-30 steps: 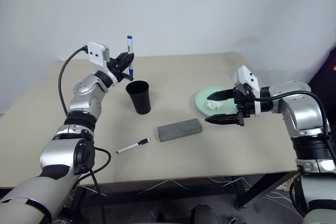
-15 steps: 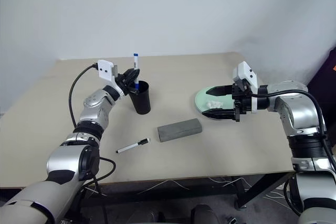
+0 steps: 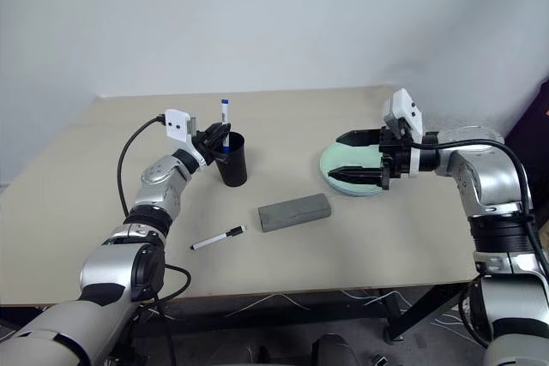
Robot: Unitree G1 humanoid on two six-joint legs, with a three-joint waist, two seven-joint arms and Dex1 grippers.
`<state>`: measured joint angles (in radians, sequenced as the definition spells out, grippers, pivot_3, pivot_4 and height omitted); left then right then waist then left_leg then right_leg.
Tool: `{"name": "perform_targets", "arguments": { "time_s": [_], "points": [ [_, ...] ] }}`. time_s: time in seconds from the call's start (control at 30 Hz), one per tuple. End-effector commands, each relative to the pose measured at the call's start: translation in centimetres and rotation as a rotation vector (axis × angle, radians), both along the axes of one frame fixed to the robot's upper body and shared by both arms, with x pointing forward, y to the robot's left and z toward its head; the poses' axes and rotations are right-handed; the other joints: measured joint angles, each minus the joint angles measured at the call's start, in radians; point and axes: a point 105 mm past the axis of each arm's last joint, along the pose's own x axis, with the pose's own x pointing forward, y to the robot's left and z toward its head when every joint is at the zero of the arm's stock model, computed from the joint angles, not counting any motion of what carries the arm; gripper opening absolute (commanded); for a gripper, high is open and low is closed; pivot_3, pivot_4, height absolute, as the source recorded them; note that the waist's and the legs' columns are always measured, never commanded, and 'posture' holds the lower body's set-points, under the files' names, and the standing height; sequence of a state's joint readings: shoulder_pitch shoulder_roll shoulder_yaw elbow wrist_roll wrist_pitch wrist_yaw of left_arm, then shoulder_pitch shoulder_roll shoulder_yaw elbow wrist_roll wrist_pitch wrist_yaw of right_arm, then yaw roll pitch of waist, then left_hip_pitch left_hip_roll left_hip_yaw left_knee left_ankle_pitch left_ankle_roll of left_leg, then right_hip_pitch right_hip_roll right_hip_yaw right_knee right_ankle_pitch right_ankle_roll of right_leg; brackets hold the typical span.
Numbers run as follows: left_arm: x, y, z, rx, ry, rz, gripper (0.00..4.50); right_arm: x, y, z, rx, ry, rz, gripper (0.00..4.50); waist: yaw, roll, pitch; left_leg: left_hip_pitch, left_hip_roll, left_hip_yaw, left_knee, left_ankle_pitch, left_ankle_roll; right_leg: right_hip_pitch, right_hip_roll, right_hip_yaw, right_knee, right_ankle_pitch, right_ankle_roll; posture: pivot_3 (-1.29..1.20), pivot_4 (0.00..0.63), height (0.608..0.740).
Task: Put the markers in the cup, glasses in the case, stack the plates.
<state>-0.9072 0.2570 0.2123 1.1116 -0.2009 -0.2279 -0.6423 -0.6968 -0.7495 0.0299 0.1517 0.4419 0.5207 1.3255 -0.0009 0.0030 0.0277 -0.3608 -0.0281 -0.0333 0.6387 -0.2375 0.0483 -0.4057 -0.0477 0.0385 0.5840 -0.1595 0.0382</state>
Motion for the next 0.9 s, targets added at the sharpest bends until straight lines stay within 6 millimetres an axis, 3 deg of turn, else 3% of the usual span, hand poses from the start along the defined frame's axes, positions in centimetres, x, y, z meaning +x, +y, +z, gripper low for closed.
{"name": "perform_targets", "arguments": {
  "time_s": [0.03, 0.2, 0.63, 0.77, 0.9],
  "points": [
    [0.1, -0.1, 1.1, 0.016, -0.051, 0.000, 0.10, 0.2, -0.1, 1.6, 0.038, -0.044, -0.005, 4.50, 0.003, 0.000, 0.000, 0.000, 0.000, 0.000, 0.000, 0.000, 0.000, 0.000, 0.000, 0.000, 0.000, 0.000, 0.000, 0.00, 0.000, 0.732],
    [0.1, -0.2, 1.0, 0.020, -0.050, 0.001, 0.10, 0.2, -0.1, 1.6, 0.041, -0.040, -0.007, 4.50, 0.009, 0.000, 0.000, 0.000, 0.000, 0.000, 0.000, 0.000, 0.000, 0.000, 0.000, 0.000, 0.000, 0.000, 0.000, 0.00, 0.000, 0.732],
    [0.1, -0.5, 1.0, 0.024, -0.048, -0.011, 4.48, 0.2, 0.0, 1.5, 0.038, -0.034, -0.001, 4.50, 0.010, 0.000, 0.000, 0.000, 0.000, 0.000, 0.000, 0.000, 0.000, 0.000, 0.000, 0.000, 0.000, 0.000, 0.000, 0.00, 0.000, 0.732],
    [0.1, -0.7, 2.0, 0.020, -0.077, -0.033, 4.48, 0.2, 0.0, 1.4, 0.036, -0.032, 0.001, 4.50, 0.010, 0.000, 0.000, 0.000, 0.000, 0.000, 0.000, 0.000, 0.000, 0.000, 0.000, 0.000, 0.000, 0.000, 0.000, 0.00, 0.000, 0.732],
    [-0.5, -0.9, 5.6, 0.049, -0.169, -0.166, 4.48, 0.2, 0.0, 1.4, 0.033, -0.026, 0.002, 4.50, 0.010, 0.000, 0.000, -0.001, 0.000, 0.000, 0.000, 0.000, 0.000, 0.000, 0.000, 0.000, 0.000, 0.000, 0.000, 0.00, 0.000, 0.732]
  ]
}}
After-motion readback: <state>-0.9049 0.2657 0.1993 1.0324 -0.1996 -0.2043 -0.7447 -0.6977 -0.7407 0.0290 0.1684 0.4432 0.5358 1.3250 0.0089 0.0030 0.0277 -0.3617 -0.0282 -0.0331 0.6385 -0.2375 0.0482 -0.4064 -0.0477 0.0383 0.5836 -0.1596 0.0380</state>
